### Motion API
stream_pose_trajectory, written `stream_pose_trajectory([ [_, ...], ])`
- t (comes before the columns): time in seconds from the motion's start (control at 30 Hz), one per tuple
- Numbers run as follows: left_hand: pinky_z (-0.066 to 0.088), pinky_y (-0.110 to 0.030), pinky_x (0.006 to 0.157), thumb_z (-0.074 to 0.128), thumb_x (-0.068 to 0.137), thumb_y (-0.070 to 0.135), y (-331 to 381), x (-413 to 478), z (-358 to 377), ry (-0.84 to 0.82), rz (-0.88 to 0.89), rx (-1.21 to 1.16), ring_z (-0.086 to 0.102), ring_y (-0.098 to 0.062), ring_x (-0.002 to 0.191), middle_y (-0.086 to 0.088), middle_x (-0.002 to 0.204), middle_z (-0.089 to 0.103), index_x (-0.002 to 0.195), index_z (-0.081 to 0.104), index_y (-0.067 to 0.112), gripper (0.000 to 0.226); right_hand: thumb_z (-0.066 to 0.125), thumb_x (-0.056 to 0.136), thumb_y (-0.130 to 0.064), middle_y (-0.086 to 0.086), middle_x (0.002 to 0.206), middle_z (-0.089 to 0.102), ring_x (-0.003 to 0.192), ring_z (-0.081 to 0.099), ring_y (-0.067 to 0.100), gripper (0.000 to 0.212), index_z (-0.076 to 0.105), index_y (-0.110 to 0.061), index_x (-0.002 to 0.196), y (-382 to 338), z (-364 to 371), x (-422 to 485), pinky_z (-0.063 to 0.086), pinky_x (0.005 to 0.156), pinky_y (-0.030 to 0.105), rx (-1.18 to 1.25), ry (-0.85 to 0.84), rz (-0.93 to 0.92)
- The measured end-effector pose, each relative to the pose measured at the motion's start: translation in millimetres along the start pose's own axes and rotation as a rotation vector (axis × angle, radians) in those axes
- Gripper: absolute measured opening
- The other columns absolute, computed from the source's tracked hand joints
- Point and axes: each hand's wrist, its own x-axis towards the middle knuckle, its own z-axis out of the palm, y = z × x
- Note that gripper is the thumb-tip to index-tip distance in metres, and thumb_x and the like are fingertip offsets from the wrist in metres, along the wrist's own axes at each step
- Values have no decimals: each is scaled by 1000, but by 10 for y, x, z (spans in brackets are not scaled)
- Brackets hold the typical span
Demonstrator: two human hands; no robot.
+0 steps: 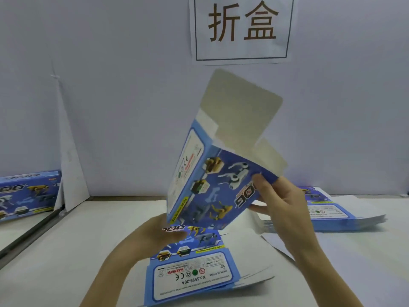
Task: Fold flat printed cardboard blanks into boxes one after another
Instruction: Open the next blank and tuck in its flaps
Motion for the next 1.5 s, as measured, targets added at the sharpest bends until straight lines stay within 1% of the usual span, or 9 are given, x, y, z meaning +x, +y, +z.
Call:
stream_pose_trajectory([
  [0.1,45,-28,94,48,99,32,-98,18,-166,302,-141,122,58,-19,113,-7,136,54,132,49,20,35,62,91,-25,-12,71,72,65,67,6,11,68,-26,82,100,14,-22,55,63,20,-315,-17,-93],
  [0.23,56,-37,69,44,89,57,173,-111,-295,405,28,-562,68,-20,82,-1,97,70,99,65,20,44,61,89,-45,-25,75,70,72,65,-9,20,72,-35,101,82,76,-64,45,62,8,-560,-240,-68],
  [0.4,55,-46,78,54,79,61,417,-240,-113,478,203,-534,66,-17,79,4,83,70,87,64,26,38,41,71,-83,8,87,70,83,68,25,82,65,-6,87,-137,8,-65,57,76,48,-366,-137,86],
  [0.6,55,-18,62,61,79,49,445,-291,-95,372,305,-514,69,0,80,19,90,72,90,65,44,13,49,96,-36,13,93,68,79,69,24,31,56,-6,87,-103,-70,21,59,72,41,-333,-180,326],
  [0.9,49,-12,47,57,92,25,393,-216,-94,338,261,-682,69,-3,67,9,78,75,87,69,34,16,68,83,-26,6,103,71,90,67,21,45,56,-25,126,353,-115,52,52,68,35,286,-117,719],
  [1.13,50,-11,50,59,89,30,435,-223,-77,362,283,-678,68,2,74,18,82,73,93,65,35,8,50,96,-36,-10,119,66,101,58,-4,33,61,-28,125,255,-20,-54,44,73,3,-413,138,-55],
  [1.23,48,-10,48,58,91,30,418,-199,-59,411,254,-710,66,6,71,22,76,71,90,63,37,9,46,93,-46,-16,111,70,99,65,3,34,63,-36,120,235,155,-167,53,76,15,-344,26,17],
  [1.37,50,-12,49,57,91,30,400,-180,-90,375,186,-778,67,3,68,16,73,72,92,65,31,9,44,101,-18,-26,87,71,82,70,2,33,59,-45,111,258,262,-199,57,61,22,-231,-26,71],
  [1.5,55,-20,53,57,90,15,332,-162,-217,186,106,-924,70,-9,65,1,77,75,97,69,17,14,47,99,-20,-21,103,70,99,66,3,28,62,-41,111,256,190,-135,57,82,29,-164,46,120],
])
